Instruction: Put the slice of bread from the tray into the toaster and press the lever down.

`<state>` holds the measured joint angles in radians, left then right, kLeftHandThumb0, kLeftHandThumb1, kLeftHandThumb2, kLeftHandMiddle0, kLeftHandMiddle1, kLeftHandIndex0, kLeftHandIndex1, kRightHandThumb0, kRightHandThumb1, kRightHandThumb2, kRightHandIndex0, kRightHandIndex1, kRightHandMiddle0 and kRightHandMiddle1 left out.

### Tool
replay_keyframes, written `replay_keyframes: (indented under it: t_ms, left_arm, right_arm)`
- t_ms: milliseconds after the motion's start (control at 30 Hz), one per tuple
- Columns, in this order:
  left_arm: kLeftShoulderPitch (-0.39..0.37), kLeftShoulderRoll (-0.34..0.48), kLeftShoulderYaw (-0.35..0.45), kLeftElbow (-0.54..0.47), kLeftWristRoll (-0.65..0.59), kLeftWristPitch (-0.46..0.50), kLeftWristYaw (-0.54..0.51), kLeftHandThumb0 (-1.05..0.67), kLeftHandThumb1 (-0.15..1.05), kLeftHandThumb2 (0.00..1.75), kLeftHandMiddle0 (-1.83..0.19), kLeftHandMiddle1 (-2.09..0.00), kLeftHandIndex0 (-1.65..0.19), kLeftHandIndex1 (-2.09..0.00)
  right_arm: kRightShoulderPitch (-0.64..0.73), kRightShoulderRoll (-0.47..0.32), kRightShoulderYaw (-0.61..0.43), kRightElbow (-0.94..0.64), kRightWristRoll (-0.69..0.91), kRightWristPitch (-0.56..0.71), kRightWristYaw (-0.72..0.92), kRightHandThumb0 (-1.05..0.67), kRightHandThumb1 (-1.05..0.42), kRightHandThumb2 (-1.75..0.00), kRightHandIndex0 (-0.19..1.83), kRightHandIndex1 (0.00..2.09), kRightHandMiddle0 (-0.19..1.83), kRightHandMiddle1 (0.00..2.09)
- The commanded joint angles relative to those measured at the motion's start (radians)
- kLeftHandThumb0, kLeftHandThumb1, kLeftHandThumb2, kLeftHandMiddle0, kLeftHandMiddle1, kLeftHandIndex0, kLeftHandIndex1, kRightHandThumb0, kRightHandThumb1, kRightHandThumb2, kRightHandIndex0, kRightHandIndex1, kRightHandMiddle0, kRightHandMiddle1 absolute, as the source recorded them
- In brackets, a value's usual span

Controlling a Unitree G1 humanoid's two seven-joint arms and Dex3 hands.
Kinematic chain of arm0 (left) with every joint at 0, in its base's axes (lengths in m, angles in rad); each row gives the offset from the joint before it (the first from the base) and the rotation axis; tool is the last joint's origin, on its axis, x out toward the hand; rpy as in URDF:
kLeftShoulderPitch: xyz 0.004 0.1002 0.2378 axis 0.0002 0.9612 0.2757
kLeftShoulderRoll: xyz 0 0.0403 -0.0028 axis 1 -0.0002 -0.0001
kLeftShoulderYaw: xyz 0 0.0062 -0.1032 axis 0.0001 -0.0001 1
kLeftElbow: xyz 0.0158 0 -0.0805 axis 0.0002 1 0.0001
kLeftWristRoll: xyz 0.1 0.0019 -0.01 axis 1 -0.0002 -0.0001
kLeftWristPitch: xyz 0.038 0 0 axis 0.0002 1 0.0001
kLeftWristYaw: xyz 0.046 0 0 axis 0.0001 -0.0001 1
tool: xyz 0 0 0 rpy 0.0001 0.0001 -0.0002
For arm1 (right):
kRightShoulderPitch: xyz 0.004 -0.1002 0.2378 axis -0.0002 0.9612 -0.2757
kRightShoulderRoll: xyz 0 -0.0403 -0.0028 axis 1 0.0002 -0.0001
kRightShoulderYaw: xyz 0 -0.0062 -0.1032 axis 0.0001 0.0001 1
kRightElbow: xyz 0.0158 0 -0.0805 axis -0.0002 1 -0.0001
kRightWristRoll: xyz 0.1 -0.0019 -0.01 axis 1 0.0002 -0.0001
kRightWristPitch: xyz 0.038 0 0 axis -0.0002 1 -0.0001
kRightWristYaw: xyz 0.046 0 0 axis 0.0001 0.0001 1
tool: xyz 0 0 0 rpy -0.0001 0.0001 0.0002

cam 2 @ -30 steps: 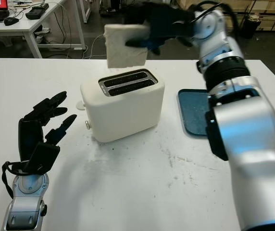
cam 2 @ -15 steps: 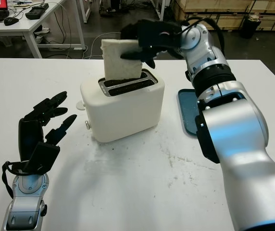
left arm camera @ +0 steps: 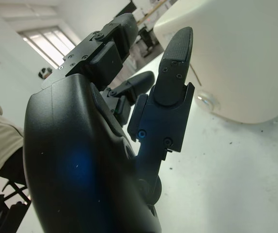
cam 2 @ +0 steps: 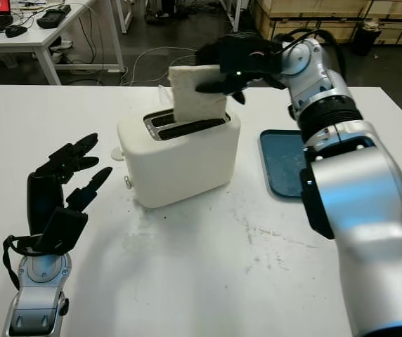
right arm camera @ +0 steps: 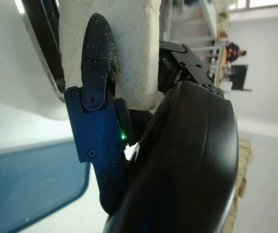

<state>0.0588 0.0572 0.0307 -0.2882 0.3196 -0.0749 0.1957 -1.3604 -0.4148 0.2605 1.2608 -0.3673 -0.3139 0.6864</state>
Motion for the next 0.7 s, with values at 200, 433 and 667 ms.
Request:
replay_keyframes:
  t_ms: [200, 433, 667]
  left_arm:
    - [-0.011, 0.004, 0.002, 0.003, 0.004, 0.002, 0.002, -0.46, 0.92, 0.08, -0.46, -0.9, -0.76, -0.01]
    - [-0.011, 0.005, 0.002, 0.006, 0.009, -0.003, 0.006, -0.47, 0.92, 0.08, -0.46, -0.91, -0.77, -0.01]
    - [-0.011, 0.004, 0.002, 0.012, 0.003, -0.012, 0.007, -0.46, 0.92, 0.09, -0.45, -0.92, -0.77, -0.01]
  right_arm:
    - [0.031, -0.001, 0.006, 0.002, -0.002, -0.027, 0.014, -0.54, -0.92, -0.38, 1.07, 1.75, 0.9, 1.75]
    - [0.048, 0.024, 0.013, 0.005, -0.006, -0.024, 0.03, -0.53, -0.92, -0.38, 1.08, 1.75, 0.91, 1.75]
    - [0.038, 0.027, -0.003, 0.0, 0.01, -0.031, 0.039, -0.54, -0.92, -0.38, 1.08, 1.75, 0.91, 1.75]
